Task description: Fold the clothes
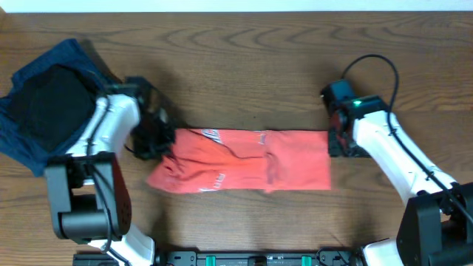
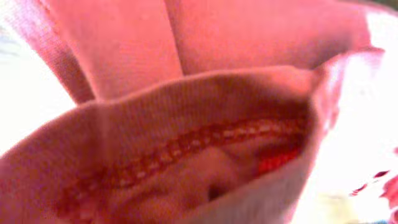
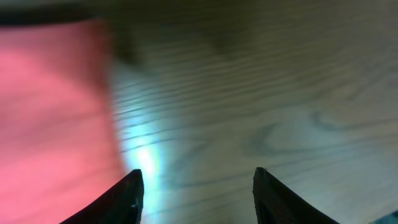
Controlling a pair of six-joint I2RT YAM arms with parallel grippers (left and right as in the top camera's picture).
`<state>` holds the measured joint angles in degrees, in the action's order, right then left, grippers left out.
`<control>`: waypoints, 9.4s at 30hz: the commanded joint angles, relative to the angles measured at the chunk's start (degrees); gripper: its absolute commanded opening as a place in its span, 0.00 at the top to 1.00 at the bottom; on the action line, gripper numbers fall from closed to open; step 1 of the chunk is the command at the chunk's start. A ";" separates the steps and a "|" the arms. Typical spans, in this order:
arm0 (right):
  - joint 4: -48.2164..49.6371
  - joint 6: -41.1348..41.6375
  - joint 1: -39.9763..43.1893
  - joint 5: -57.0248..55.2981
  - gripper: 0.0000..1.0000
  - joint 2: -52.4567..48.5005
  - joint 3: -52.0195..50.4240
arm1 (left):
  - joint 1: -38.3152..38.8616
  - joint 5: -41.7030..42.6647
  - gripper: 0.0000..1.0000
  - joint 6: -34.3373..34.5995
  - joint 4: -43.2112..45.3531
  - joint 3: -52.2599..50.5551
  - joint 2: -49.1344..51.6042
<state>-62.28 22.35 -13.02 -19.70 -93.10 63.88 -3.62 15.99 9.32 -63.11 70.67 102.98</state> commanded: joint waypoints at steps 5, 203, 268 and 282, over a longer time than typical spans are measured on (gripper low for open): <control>-0.11 -2.73 5.77 -1.05 0.46 1.29 -0.24 | -1.33 -4.72 0.94 1.95 -9.94 11.74 -0.33; -10.45 9.99 -13.20 13.73 0.96 4.59 -6.95 | 37.18 5.68 0.48 13.94 26.14 -16.74 -2.86; 21.20 -11.87 0.37 14.56 0.72 9.97 -5.81 | 38.51 -13.92 0.48 21.77 33.29 -11.28 -17.44; 18.93 -17.33 0.20 29.24 0.68 8.33 -9.14 | 36.85 -3.48 0.46 15.78 40.33 -11.30 -5.66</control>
<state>-43.00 7.97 -12.99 3.86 -82.39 57.10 33.26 7.84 26.63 -22.52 59.33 93.89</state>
